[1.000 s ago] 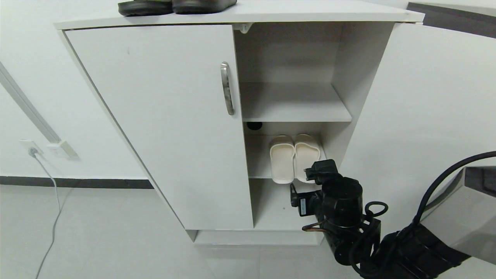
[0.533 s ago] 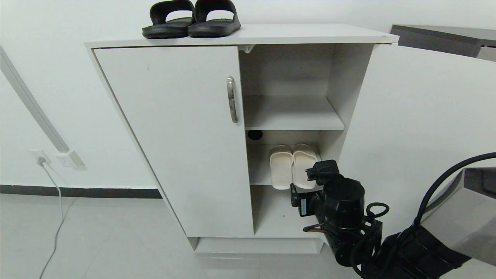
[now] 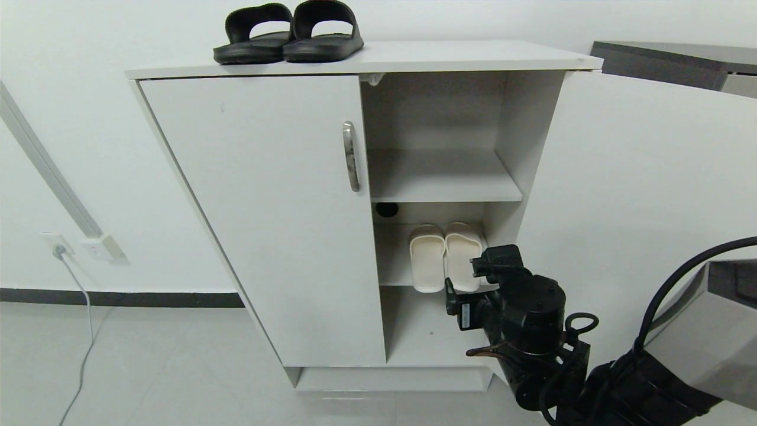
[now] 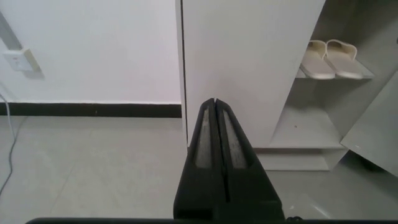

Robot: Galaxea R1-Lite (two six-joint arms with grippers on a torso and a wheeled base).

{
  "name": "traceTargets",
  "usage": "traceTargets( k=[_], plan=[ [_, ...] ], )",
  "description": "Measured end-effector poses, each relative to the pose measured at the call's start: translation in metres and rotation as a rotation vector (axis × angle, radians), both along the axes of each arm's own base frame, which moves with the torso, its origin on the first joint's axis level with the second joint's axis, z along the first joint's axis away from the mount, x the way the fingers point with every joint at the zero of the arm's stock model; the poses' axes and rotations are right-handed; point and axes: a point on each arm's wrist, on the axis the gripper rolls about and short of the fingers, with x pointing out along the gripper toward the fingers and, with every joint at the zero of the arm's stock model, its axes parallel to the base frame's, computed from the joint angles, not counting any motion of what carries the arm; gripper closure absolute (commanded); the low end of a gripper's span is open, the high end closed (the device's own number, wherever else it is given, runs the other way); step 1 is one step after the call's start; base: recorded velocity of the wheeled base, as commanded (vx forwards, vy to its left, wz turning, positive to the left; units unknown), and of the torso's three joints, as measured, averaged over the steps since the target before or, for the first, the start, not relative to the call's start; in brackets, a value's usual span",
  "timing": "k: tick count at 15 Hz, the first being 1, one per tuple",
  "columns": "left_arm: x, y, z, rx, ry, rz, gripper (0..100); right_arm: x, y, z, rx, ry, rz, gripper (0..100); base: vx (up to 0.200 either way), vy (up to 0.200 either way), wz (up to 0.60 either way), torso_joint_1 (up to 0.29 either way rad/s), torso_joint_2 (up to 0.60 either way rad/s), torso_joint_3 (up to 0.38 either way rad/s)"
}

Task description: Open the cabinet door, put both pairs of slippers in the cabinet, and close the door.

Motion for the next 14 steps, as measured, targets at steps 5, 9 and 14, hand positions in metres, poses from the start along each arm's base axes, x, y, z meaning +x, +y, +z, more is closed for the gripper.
traceTargets(
  k=[5,9,14],
  plan=[
    [0.0000,0.0000,0.0000,-0.002,0.000,0.000,100,-0.0020,-0.0011,-0.0011,0.000,0.000,0.003,0,0.000,0.200,0.00,0.007,0.00,0.005],
    [0.0000,0.0001,0.0000,-0.001,0.000,0.003,100,-0.0037,0.0000,0.0001,0.004,-0.013,0.009,0,0.000,0.200,0.00,0.005,0.00,-0.001],
    [0.0000,0.0001,0.0000,-0.002,-0.001,0.002,100,-0.0086,-0.0047,0.0009,-0.024,-0.072,0.025,0,0.000,0.200,0.00,0.002,0.00,0.001]
  ],
)
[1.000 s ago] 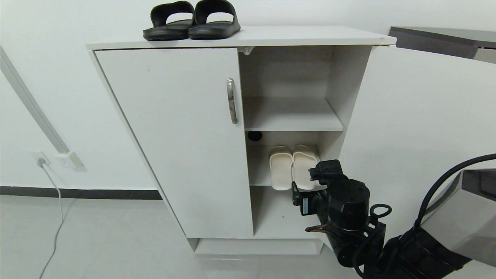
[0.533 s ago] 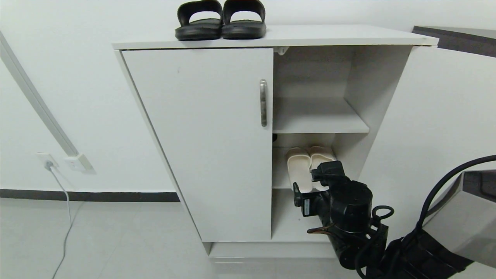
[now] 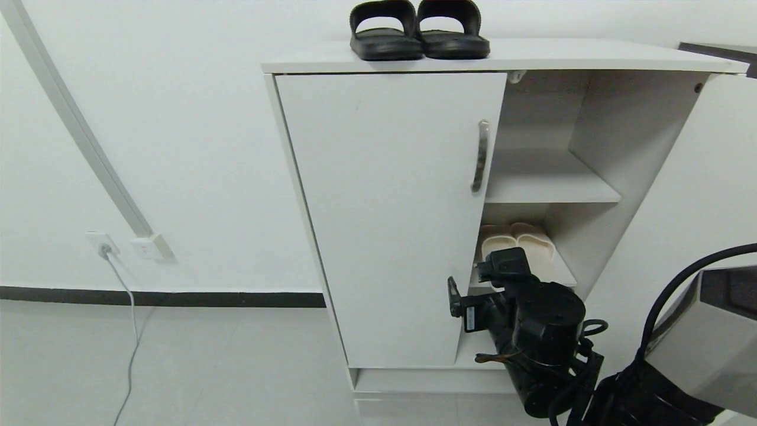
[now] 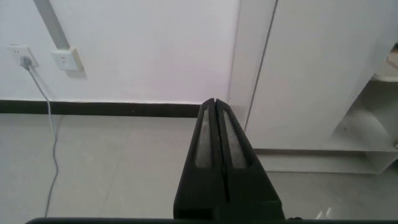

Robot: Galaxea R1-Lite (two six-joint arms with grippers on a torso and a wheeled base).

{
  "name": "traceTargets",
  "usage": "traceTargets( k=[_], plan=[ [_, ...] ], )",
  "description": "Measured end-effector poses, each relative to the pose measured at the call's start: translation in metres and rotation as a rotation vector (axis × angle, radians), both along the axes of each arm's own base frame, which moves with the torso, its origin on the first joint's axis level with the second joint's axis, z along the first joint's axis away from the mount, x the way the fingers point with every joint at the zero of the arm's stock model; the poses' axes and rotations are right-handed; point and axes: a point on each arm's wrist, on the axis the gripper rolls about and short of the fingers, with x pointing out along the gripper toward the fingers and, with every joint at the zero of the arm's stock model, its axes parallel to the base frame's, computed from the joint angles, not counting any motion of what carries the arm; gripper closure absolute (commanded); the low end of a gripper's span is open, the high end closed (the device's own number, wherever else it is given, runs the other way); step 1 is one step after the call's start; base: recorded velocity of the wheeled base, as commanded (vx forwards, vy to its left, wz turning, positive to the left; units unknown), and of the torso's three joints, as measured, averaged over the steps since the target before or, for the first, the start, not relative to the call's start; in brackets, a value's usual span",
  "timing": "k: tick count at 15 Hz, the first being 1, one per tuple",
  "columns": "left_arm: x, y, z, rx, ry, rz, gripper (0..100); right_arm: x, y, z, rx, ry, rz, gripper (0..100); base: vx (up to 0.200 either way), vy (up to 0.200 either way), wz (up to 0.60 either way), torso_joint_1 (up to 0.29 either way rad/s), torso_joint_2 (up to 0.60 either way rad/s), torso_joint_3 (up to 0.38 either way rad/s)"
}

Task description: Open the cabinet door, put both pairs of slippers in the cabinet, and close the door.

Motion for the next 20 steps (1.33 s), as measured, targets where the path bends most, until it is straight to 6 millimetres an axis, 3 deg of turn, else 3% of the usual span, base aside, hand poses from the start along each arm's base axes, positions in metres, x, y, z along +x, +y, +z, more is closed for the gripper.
traceTargets(
  k=[2,13,20],
  plan=[
    [0.0000,0.0000,0.0000,0.001,0.000,-0.001,100,-0.0013,-0.0020,-0.0046,-0.017,0.009,0.033,0,0.000,0.200,0.00,0.000,0.00,0.002],
    [0.0000,-0.0001,0.0000,0.008,0.001,-0.001,100,-0.0022,-0.0038,-0.0077,-0.030,0.016,0.042,0,0.000,0.000,0.00,0.001,-0.01,-0.008],
    [0.0000,-0.0001,0.0002,0.007,-0.001,-0.001,100,-0.0016,-0.0048,-0.0079,-0.029,0.015,0.038,0,0.000,0.000,0.00,0.023,-0.36,-0.348]
  ],
)
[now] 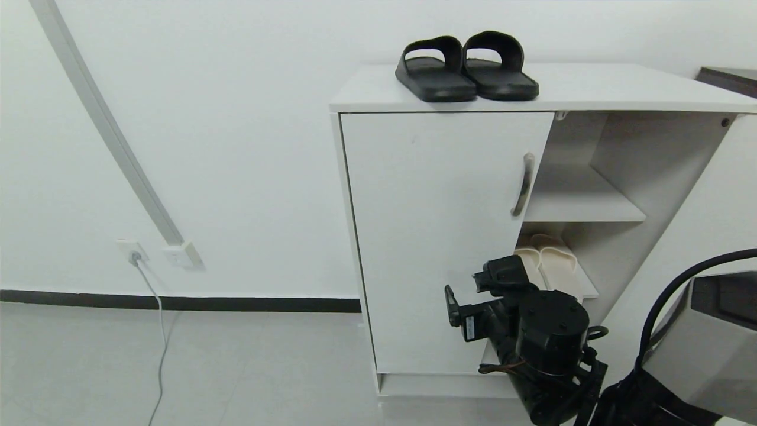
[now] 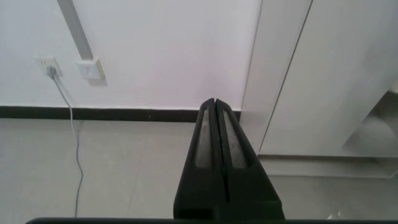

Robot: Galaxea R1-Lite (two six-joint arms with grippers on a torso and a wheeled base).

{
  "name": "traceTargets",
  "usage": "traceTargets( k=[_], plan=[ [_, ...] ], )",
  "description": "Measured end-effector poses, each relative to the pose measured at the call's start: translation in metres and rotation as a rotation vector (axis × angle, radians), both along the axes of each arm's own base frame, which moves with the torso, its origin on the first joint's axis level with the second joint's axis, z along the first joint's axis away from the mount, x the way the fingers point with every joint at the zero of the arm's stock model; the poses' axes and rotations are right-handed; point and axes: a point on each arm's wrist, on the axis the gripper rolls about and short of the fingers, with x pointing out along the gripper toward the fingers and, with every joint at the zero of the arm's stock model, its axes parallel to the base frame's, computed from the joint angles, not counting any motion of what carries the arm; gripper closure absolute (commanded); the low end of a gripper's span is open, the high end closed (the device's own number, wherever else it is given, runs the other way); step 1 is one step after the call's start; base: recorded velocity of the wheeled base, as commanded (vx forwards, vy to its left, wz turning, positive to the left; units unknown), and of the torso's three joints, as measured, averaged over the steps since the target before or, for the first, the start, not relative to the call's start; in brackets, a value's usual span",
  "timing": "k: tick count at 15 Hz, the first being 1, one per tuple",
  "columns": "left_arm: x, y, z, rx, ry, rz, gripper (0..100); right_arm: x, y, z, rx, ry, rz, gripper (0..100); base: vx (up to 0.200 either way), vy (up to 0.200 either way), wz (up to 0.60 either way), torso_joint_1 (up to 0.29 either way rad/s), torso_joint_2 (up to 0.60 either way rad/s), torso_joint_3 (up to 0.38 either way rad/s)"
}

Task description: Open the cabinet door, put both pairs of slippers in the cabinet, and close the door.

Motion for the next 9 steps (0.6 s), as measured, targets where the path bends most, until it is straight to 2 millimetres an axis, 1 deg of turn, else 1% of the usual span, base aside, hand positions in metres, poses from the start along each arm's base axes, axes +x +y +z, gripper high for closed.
traceTargets(
  k=[3,9],
  plan=[
    [0.0000,0.0000,-0.0002,0.000,0.001,-0.001,100,0.0005,-0.0007,-0.0005,-0.002,0.002,-0.003,0,0.000,0.000,0.00,0.106,-0.46,-0.357],
    [0.0000,0.0000,-0.0002,0.000,0.002,-0.001,100,0.0002,-0.0003,-0.0005,-0.002,0.001,-0.001,0,0.000,0.000,0.00,0.138,-0.47,-0.330]
  ],
)
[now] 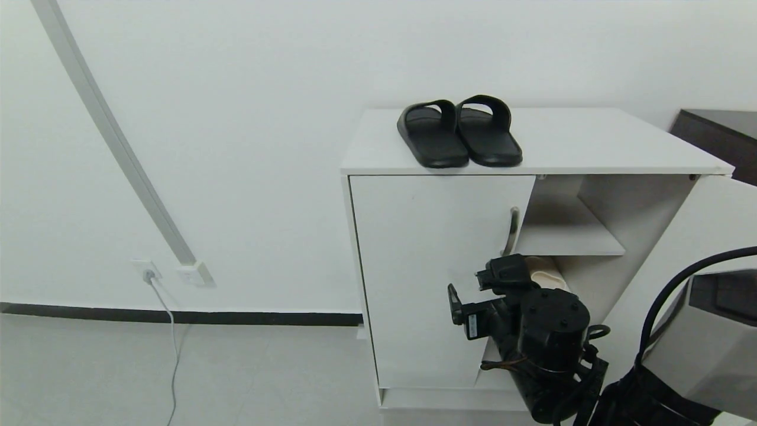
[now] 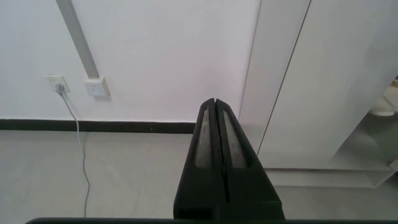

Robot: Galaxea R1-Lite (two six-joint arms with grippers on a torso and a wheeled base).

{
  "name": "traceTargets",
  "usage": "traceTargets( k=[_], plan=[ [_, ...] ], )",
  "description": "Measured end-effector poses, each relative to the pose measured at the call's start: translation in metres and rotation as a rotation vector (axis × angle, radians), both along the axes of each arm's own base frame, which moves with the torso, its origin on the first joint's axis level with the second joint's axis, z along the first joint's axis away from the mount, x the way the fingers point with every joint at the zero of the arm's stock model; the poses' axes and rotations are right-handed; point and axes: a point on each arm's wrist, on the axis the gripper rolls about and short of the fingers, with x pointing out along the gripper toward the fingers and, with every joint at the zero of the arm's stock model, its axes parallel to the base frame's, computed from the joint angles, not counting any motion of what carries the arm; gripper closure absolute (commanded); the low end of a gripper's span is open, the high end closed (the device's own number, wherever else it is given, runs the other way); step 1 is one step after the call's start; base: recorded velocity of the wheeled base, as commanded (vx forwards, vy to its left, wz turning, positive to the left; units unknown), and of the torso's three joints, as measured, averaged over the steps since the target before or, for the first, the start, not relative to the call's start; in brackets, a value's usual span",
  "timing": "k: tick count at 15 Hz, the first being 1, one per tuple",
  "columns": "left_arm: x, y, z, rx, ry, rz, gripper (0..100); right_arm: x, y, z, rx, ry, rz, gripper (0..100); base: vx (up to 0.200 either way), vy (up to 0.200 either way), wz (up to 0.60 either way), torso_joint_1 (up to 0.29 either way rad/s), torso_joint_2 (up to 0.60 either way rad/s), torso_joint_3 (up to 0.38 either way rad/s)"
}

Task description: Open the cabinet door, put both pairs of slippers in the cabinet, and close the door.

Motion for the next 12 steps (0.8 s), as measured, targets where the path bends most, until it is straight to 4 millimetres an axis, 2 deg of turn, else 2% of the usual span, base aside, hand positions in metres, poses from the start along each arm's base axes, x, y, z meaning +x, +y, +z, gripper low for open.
traceTargets(
  k=[12],
  plan=[
    [0.0000,0.0000,0.0000,0.000,0.000,0.001,100,-0.0005,0.0000,0.0001,-0.005,-0.004,0.001,0,0.000,0.000,0.00,0.201,-0.52,-0.316]
  ],
)
